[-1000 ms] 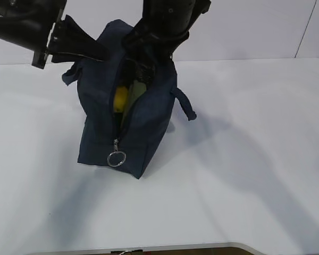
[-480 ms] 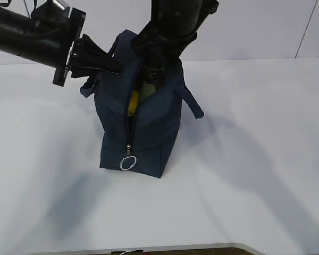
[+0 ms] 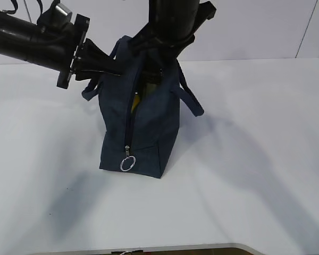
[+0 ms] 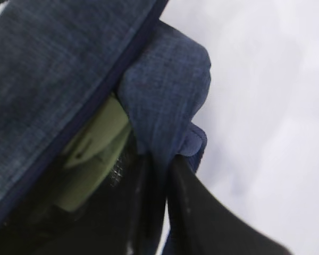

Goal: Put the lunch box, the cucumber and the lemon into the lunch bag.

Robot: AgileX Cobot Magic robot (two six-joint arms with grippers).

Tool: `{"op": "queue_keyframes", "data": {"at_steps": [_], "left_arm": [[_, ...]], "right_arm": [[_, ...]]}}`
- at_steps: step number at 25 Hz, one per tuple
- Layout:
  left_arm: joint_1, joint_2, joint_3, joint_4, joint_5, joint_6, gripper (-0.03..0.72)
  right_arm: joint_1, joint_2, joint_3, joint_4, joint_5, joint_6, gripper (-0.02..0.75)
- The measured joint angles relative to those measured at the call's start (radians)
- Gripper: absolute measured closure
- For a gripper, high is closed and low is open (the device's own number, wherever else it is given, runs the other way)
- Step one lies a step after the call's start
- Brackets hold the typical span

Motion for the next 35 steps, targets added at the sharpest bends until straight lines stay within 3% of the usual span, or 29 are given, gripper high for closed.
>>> {"op": "queue_keyframes", "data": {"at_steps": [6,9,15,23,27,30,35], "left_arm": [[0.0,0.01,0.0,-0.002,-0.009,0.011,0.701],[0.0,0.011,0.0,-0.002,-0.011,0.016,0.699],[0.0,0.011,0.0,-0.004,-0.012,0.018,0.666],[0.016,0.012,-0.007,0.001,-0.006,0.019,0.505],[0.022,0.017,-0.043,0.012,0.031,0.019,0.477],[0.022,0.017,-0.098,0.081,0.066,-0.006,0.47],[0.022,0.017,-0.239,0.336,0.099,-0.134,0.469]], "right_arm": [[0.0,0.002,0.0,0.0,-0.073,0.015,0.41],[0.0,0.005,0.0,-0.002,-0.079,0.016,0.348],[0.0,0.007,-0.016,-0.026,-0.017,0.016,0.329],[0.0,0.004,-0.061,-0.037,0.011,0.016,0.329],[0.0,-0.029,-0.061,-0.037,0.013,0.016,0.33],[0.0,-0.076,-0.061,-0.033,0.015,0.016,0.33],[0.0,-0.141,-0.064,0.03,0.017,0.016,0.33]]}}
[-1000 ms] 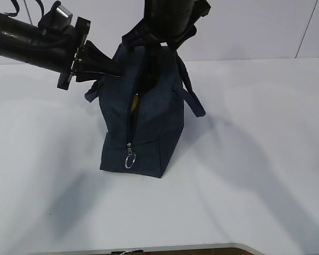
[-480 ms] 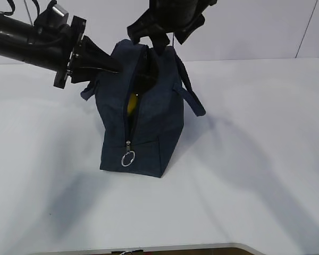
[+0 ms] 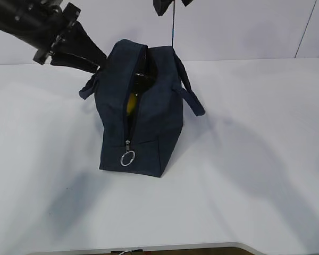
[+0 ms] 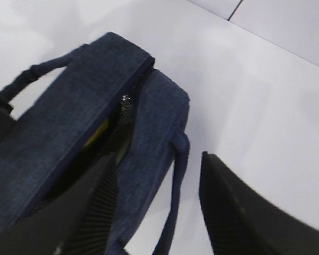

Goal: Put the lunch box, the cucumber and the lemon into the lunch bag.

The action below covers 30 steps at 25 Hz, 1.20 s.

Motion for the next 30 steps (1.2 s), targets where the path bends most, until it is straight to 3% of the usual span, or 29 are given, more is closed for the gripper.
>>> {"op": "queue_keyframes", "data": {"at_steps": [6,17,30], "left_arm": [[0.0,0.0,-0.142,0.231,0.012,-0.133,0.469],[-0.002,-0.146,-0.155,0.516,0.034,-0.231,0.469],[-0.004,-0.398,-0.155,0.568,0.053,-0.246,0.469]], "right_arm": [[0.0,-0.049,0.022,0.025,0.004,-0.01,0.33],[0.0,-0.285,0.303,0.008,-0.021,-0.026,0.33],[0.0,-0.767,1.038,0.003,-0.644,-0.035,0.33]]}}
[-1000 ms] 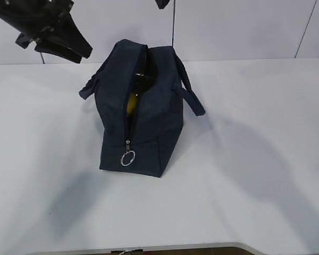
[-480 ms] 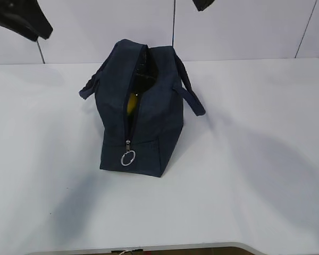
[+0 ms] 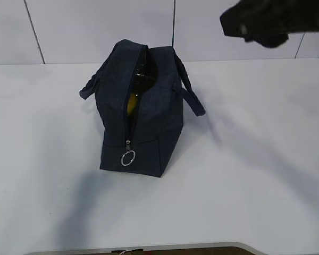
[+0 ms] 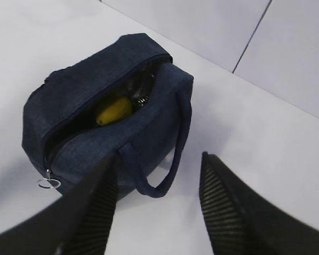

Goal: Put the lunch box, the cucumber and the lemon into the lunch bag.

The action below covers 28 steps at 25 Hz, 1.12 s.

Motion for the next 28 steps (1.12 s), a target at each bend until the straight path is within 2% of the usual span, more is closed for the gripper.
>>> {"op": "queue_keyframes", "data": {"at_steps": [6,10,15,23,26,28], "left_arm": [[0.0,-0.11,0.002,0.002,0.002,0.0,0.469],[0.0,-0.198,0.097,0.002,0.002,0.0,0.469],[0.0,-0.333,0.298,0.006,0.002,0.0,0.469],[0.0,-0.583,0.551,0.021,0.004,0.0,0.469],[0.0,-0.665,0.617,0.032,0.004,0.0,0.469],[0.0,-0.719,0.641,0.036,0.005,0.0,0.469]], "right_arm": [[0.0,-0.155,0.296,0.031,-0.318,0.005,0.33],[0.0,-0.171,0.393,0.034,-0.435,0.061,0.33],[0.0,-0.171,0.422,0.034,-0.498,0.1,0.33],[0.0,-0.142,0.422,0.034,-0.553,0.104,0.33],[0.0,-0.107,0.424,0.034,-0.567,0.117,0.33],[0.0,-0.081,0.45,0.034,-0.631,0.13,0.33]]}}
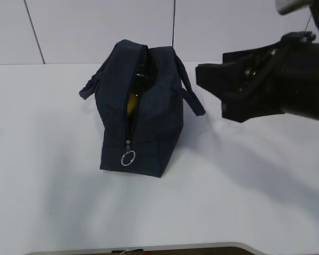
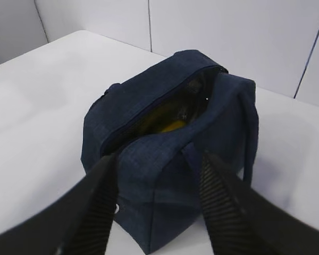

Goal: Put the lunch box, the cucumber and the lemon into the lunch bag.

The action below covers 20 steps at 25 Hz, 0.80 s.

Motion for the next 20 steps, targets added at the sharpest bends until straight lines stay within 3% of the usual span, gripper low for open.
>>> {"op": "queue_keyframes", "data": {"at_steps": [8,20], "left_arm": [[0.0,-0.128,0.009,-0.003,0.002,0.0,0.469],[0.0,-0.149,0.009,-0.064,0.004,0.0,0.469]], "right_arm": [[0.0,0.128,0.228,-0.008,-0.596,0.01,0.33],[0.0,0.46,0.304,-0.074,-0.919,0.012,0.33]]}}
